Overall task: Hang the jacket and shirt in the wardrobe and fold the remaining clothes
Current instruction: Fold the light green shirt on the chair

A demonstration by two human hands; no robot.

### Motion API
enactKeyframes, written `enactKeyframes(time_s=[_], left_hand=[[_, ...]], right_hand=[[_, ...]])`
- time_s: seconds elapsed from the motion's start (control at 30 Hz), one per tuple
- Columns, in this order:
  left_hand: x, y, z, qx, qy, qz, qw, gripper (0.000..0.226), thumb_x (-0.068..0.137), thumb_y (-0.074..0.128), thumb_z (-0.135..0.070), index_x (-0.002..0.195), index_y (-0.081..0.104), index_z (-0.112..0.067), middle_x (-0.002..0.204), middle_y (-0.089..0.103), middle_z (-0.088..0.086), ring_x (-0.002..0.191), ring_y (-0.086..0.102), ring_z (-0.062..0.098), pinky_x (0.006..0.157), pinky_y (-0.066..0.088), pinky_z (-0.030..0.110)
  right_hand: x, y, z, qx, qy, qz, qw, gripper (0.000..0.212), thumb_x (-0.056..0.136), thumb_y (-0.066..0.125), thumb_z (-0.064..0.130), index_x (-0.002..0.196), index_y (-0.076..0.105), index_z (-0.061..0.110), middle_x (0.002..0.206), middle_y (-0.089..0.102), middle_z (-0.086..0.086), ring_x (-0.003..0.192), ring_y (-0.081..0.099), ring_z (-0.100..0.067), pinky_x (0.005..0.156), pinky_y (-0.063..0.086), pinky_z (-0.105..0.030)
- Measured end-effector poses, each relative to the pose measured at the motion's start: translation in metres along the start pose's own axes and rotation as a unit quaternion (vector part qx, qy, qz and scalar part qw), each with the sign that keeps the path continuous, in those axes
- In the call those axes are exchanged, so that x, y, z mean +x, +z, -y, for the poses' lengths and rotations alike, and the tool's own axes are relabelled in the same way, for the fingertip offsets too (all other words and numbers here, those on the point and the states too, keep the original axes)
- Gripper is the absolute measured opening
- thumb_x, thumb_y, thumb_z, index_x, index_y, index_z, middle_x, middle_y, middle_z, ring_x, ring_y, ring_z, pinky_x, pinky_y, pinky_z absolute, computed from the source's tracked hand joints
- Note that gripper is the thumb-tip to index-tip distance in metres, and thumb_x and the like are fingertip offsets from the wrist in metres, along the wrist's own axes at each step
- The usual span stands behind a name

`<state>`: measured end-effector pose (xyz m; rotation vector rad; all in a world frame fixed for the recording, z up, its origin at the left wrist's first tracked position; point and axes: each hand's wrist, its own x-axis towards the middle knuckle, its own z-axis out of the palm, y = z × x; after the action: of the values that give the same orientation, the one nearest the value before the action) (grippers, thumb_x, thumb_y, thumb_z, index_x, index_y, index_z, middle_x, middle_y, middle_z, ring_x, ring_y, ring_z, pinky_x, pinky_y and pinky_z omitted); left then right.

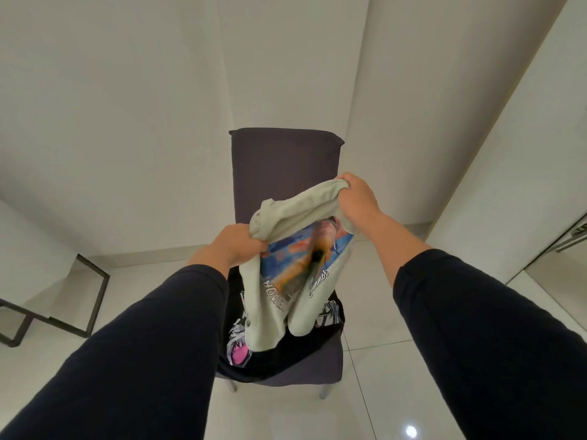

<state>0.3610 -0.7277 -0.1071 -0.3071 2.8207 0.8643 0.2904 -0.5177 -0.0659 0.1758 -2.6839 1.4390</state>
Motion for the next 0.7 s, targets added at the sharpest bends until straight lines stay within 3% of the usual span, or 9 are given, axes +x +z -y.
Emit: enactKeyframes(time_s=[0.07,0.17,0.23,0.3,0.4,0.47,0.57,0.7], left_hand=[[0.003,-0.001,0.003,-0.130,-0.004,-0.022,0.991,0.037,0.089,0.057,-0.024,0.123,0.057,-0.010,0.122,0.059,0.014,0.109,0.054,0.030,0.091,0.043,0.036],[0.010,-0.005,-0.002,-0.260,0.014,-0.028,0.965,0.049,0.085,0.055,-0.033,0.130,0.050,-0.016,0.125,0.058,0.008,0.112,0.054,0.026,0.098,0.042,0.040],[0.012,-0.007,-0.005,-0.264,0.018,-0.025,0.964,0.061,0.077,0.059,-0.050,0.128,0.049,-0.017,0.121,0.060,0.006,0.106,0.057,0.023,0.093,0.045,0.037],[0.010,-0.009,-0.005,-0.227,-0.004,-0.022,0.974,0.066,0.070,0.069,-0.059,0.116,0.051,-0.015,0.108,0.062,0.003,0.097,0.060,0.020,0.085,0.048,0.035],[0.008,-0.012,0.002,-0.166,-0.050,-0.012,0.985,0.041,0.075,0.077,-0.042,0.094,0.049,-0.019,0.088,0.054,-0.004,0.090,0.054,0.018,0.080,0.043,0.031],[0.008,-0.013,0.008,-0.156,-0.057,-0.007,0.986,0.033,0.076,0.077,-0.034,0.083,0.047,-0.022,0.085,0.049,-0.006,0.091,0.050,0.017,0.078,0.039,0.030],[0.010,-0.012,0.019,-0.165,-0.072,-0.044,0.983,0.041,0.075,0.077,-0.023,0.104,0.048,-0.017,0.104,0.054,0.003,0.100,0.051,0.022,0.083,0.042,0.033],[0.009,-0.019,0.035,-0.155,-0.066,-0.148,0.975,0.041,0.082,0.065,-0.015,0.118,0.047,-0.015,0.103,0.054,0.004,0.104,0.054,0.027,0.090,0.043,0.036]], right_hand=[[-0.002,-0.001,-0.006,-0.038,0.005,0.051,0.998,0.021,0.088,0.040,0.005,0.076,0.053,0.016,0.075,0.050,0.001,0.078,0.046,-0.020,0.059,0.033,-0.029],[-0.006,0.000,-0.012,-0.067,0.017,0.123,0.990,0.012,0.086,0.050,0.011,0.077,0.058,0.014,0.072,0.050,0.001,0.077,0.047,-0.019,0.062,0.033,-0.029],[-0.007,0.000,-0.014,-0.035,0.028,0.110,0.993,0.009,0.083,0.052,0.011,0.076,0.057,0.013,0.071,0.049,-0.001,0.073,0.045,-0.019,0.062,0.033,-0.030],[-0.004,-0.004,-0.017,-0.019,0.037,0.055,0.998,0.019,0.083,0.051,0.013,0.065,0.049,0.017,0.067,0.045,0.000,0.070,0.043,-0.019,0.059,0.030,-0.030],[0.000,-0.010,-0.022,-0.102,0.040,0.013,0.994,0.026,0.086,0.046,0.016,0.060,0.043,0.020,0.064,0.045,0.004,0.071,0.045,-0.021,0.057,0.031,-0.030],[-0.001,-0.009,-0.025,-0.168,0.040,0.021,0.985,0.020,0.084,0.046,0.019,0.065,0.049,0.018,0.068,0.050,0.003,0.074,0.050,-0.024,0.064,0.035,-0.031],[-0.002,-0.004,-0.026,-0.226,0.045,0.038,0.972,0.017,0.083,0.047,0.027,0.080,0.059,0.016,0.081,0.059,0.000,0.083,0.055,-0.025,0.077,0.040,-0.036],[-0.002,-0.008,-0.032,-0.234,0.069,0.017,0.970,0.022,0.085,0.043,0.039,0.076,0.054,0.022,0.086,0.058,0.001,0.089,0.054,-0.025,0.085,0.040,-0.038]])
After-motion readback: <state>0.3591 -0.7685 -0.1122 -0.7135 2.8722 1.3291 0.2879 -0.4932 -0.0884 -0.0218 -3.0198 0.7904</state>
